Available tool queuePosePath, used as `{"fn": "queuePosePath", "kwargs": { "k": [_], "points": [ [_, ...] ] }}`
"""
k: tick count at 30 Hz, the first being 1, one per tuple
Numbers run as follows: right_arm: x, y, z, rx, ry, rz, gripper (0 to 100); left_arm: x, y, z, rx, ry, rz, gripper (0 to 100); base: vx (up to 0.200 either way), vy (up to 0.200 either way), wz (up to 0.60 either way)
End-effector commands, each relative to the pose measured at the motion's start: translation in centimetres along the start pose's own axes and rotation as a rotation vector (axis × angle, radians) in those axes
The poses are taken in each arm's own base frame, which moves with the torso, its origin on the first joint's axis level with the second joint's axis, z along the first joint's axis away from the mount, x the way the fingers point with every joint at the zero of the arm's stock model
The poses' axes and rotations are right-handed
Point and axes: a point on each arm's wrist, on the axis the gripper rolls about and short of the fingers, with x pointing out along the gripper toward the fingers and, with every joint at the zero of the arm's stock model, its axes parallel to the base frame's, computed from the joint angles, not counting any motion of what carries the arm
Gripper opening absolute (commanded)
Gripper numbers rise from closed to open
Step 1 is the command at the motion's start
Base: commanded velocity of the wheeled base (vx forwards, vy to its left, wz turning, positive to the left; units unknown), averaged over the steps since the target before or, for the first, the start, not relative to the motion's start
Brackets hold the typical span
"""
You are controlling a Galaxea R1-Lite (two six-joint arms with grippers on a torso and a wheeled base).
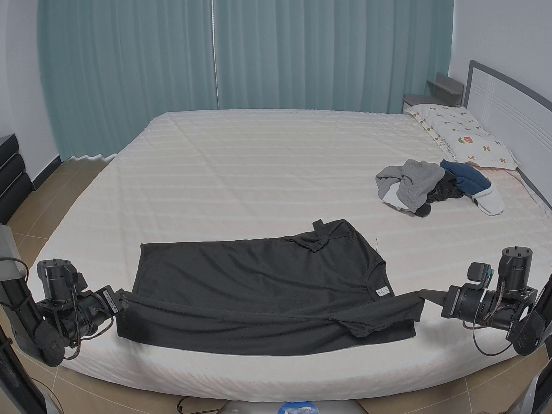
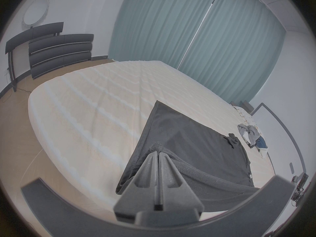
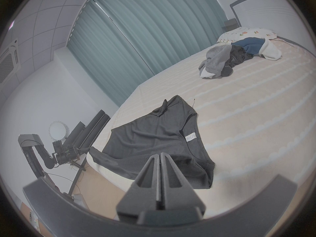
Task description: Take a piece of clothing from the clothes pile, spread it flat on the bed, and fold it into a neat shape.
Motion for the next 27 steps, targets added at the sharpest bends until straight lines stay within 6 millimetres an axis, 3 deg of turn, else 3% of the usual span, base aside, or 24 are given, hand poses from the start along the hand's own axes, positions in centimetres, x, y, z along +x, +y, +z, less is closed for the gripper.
{"fn": "queuePosePath", "kwargs": {
  "k": [1, 7, 14, 27],
  "points": [
    [0.4, -0.3, -0.2, 0.006, 0.014, -0.005, 0, 0.2, 0.0, 0.0, -0.008, 0.002, -0.002, 0, 0.0, 0.0, 0.0],
    [2.3, -1.3, -0.5, 0.025, 0.048, -0.021, 0, 2.3, 0.8, -1.1, -0.023, 0.065, 0.036, 0, 0.0, 0.0, 0.0],
    [5.5, -2.6, -0.2, 0.033, 0.048, -0.042, 0, 3.7, 0.9, -1.0, -0.085, 0.067, 0.042, 0, 0.0, 0.0, 0.0],
    [9.3, -4.2, -0.1, 0.119, 0.031, -0.072, 0, 6.1, 1.4, -1.1, -0.179, 0.074, 0.063, 0, 0.0, 0.0, 0.0]
  ]
}}
